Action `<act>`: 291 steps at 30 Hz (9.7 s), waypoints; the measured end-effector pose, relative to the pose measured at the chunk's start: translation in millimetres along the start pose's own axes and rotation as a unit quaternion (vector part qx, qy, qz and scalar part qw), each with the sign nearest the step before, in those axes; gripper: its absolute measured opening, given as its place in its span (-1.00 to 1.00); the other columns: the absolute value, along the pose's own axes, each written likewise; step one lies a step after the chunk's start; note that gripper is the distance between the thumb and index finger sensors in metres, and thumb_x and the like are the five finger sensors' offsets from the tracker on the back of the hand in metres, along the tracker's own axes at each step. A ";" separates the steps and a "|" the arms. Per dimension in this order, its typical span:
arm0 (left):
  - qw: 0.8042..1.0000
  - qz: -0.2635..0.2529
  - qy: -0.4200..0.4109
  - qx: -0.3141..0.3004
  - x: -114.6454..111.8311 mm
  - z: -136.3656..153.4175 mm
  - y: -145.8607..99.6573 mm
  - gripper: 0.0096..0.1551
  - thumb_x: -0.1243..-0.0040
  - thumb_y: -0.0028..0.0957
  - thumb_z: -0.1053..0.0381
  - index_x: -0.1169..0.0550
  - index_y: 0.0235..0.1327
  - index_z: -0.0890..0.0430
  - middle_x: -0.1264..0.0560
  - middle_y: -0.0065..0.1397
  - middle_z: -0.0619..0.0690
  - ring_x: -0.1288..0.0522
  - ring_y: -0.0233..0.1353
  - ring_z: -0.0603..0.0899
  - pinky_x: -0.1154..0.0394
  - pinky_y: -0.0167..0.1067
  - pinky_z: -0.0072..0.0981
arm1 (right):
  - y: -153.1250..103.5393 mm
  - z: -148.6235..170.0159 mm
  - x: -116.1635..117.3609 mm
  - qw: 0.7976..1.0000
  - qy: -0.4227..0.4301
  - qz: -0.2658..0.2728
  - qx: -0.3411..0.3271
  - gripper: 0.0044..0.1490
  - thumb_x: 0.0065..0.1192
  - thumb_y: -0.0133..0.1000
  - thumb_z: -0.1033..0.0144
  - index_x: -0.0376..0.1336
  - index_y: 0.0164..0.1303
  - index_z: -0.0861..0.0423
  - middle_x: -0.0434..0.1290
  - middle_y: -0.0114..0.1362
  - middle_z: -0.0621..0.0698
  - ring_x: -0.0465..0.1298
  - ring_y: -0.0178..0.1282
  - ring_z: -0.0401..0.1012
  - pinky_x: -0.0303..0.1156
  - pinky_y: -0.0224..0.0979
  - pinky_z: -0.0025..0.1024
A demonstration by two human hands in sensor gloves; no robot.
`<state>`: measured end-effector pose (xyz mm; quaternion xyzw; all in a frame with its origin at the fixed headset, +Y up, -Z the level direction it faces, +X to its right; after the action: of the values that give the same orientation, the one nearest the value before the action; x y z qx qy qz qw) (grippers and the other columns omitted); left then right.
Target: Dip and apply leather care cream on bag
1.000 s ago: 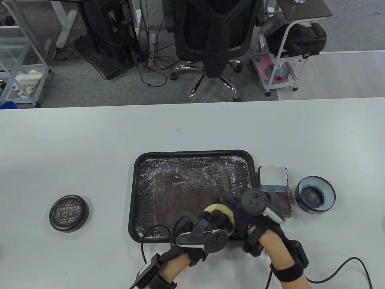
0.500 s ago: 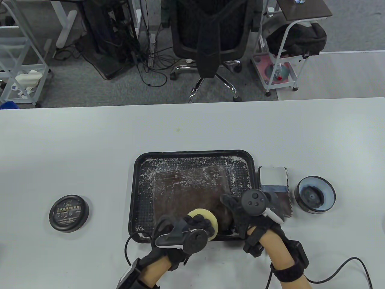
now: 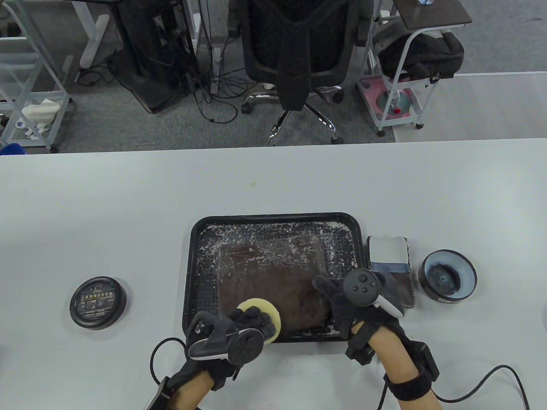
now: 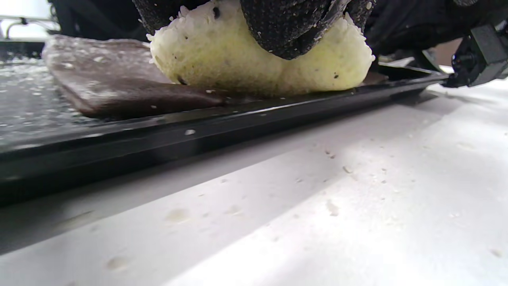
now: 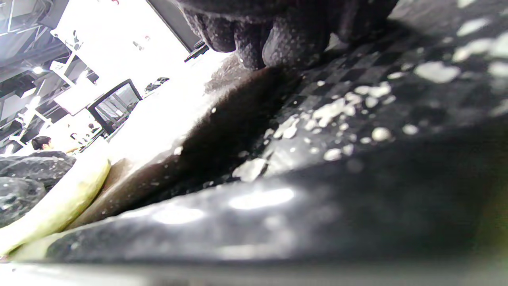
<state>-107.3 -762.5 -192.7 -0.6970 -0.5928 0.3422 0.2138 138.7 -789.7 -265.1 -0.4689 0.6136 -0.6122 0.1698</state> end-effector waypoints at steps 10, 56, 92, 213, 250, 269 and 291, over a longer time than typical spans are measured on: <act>0.999 0.019 -0.018 0.028 4.0 18.9 -13.5 -0.42 -0.22 -0.06 0.22 -0.58 0.22 -0.27 -0.44 0.48 -0.21 -0.39 0.53 0.06 -0.37 0.41 -0.03 | -0.3 0.7 0.0 1.000 0.002 0.001 0.000 -0.26 0.09 0.14 0.69 0.11 0.58 0.03 0.28 0.58 0.19 0.40 0.27 0.02 0.28 0.30 -0.08; 0.989 -0.067 -0.094 0.093 15.5 74.0 -62.3 -0.44 -0.26 -0.08 0.22 -0.63 0.18 -0.24 -0.54 0.43 -0.16 -0.54 0.46 0.10 -0.46 0.36 -0.03 | -13.8 -1.3 4.0 0.999 0.002 0.016 -0.040 -0.28 0.14 0.15 0.65 0.14 0.56 0.06 0.25 0.60 0.22 0.35 0.34 0.09 0.23 0.34 -0.02; 0.901 -0.265 0.041 0.340 27.3 137.7 -78.2 -0.42 -0.27 -0.04 0.20 -0.58 0.28 -0.18 -0.51 0.47 -0.06 -0.54 0.46 0.16 -0.47 0.36 -0.01 | -68.4 -18.8 -61.9 0.964 0.009 0.240 -0.111 -0.45 0.39 0.16 0.42 0.40 0.39 0.18 0.46 0.46 0.30 0.45 0.29 0.24 0.32 0.31 0.17; 0.909 -0.168 0.024 0.380 28.6 162.5 -76.9 -0.25 -0.22 0.02 -0.26 -0.45 0.50 -0.05 -0.33 0.62 0.08 -0.35 0.58 0.29 -0.29 0.45 0.17 | -146.6 108.9 -138.8 0.839 0.154 0.505 0.134 -0.31 0.13 0.28 0.16 0.24 0.48 0.33 0.48 0.30 0.45 0.64 0.06 0.21 0.47 0.16 0.12; 0.769 -0.100 -0.213 0.594 -45.9 280.0 -173.3 0.47 -0.31 -0.14 -0.51 0.21 0.57 0.22 0.19 0.63 0.42 0.02 0.58 0.64 -0.20 0.40 0.50 | -87.8 39.4 -80.5 0.893 0.341 0.294 -0.005 0.15 0.54 0.07 -0.04 0.01 0.60 0.31 0.32 0.38 0.37 0.56 0.16 0.16 0.44 0.20 0.14; 0.780 -0.133 -0.175 0.586 -24.3 277.3 -169.9 0.63 -0.43 -0.38 -0.67 0.03 0.63 0.24 0.00 0.60 0.46 -0.23 0.44 0.61 -0.35 0.33 0.31 | -88.8 41.0 -79.0 0.891 0.333 0.308 0.011 0.12 0.54 0.09 -0.04 0.03 0.60 0.30 0.34 0.37 0.37 0.57 0.14 0.15 0.45 0.19 0.12; 0.873 -0.313 -0.374 0.001 40.9 25.4 1.0 0.59 -0.31 -0.18 -0.68 0.16 0.66 0.23 0.18 0.59 0.48 -0.09 0.48 0.62 -0.28 0.37 0.35 | -73.8 1.0 -38.7 0.854 0.396 0.337 -0.037 0.12 0.49 0.13 -0.11 0.02 0.60 0.30 0.34 0.34 0.36 0.57 0.08 0.12 0.53 0.08 0.00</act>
<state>-122.6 -725.6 -219.6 -0.2946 -0.8153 0.4932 0.0725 186.0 -746.0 -212.3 0.0423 0.7713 -0.6286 0.0910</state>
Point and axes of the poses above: the tracker on the back of each hand, its own z axis roughly to the little-finger side, its own y axis roughly from the wrist to the fingertips, x = y × z, the point moved 3 cm from there along y, roughly from the wrist to the fingertips
